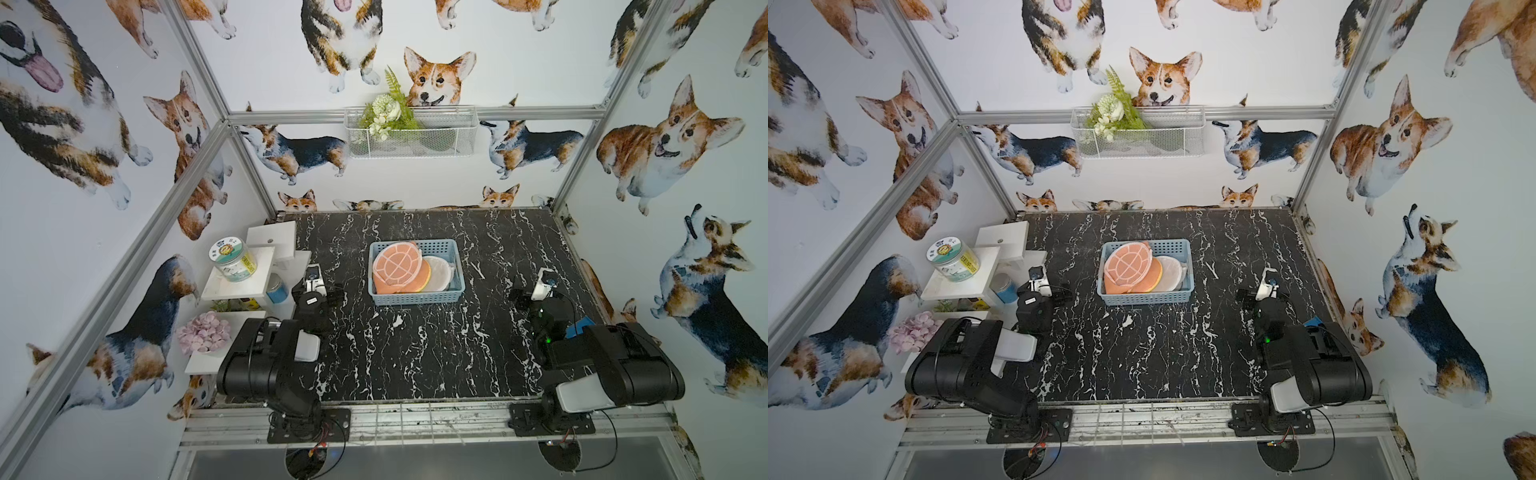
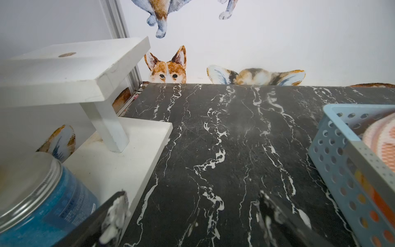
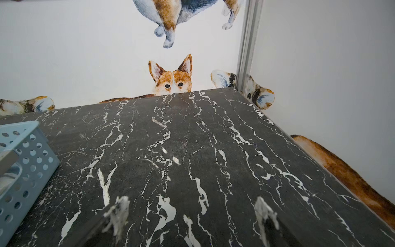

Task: Turn the laundry bag inside out
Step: Pick up the laundry bag and place it in the bin.

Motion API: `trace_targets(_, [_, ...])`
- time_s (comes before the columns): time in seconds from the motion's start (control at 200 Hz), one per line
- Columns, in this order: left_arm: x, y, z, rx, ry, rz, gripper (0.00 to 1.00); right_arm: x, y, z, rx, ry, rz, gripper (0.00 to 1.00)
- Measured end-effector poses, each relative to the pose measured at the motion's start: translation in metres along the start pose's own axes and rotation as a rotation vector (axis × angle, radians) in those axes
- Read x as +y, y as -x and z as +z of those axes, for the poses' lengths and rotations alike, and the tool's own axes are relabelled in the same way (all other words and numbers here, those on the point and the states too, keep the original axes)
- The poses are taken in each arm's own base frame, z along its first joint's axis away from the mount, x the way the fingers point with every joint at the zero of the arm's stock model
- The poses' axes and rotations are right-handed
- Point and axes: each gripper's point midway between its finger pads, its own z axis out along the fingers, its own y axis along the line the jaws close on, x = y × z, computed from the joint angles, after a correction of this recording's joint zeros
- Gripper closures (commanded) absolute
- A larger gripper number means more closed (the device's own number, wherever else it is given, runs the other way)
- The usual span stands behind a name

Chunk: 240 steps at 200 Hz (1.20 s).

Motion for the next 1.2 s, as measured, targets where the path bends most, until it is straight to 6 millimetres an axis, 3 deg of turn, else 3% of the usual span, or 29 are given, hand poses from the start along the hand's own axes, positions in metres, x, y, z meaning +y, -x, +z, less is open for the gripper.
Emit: trace_targets(1.201, [0.0012,0.0025,-0.0009,-0.007,0.006,-0.002,0.0,-0.0005,0.0062,-0.0019,-0.019,-0.014,0.0,0.0])
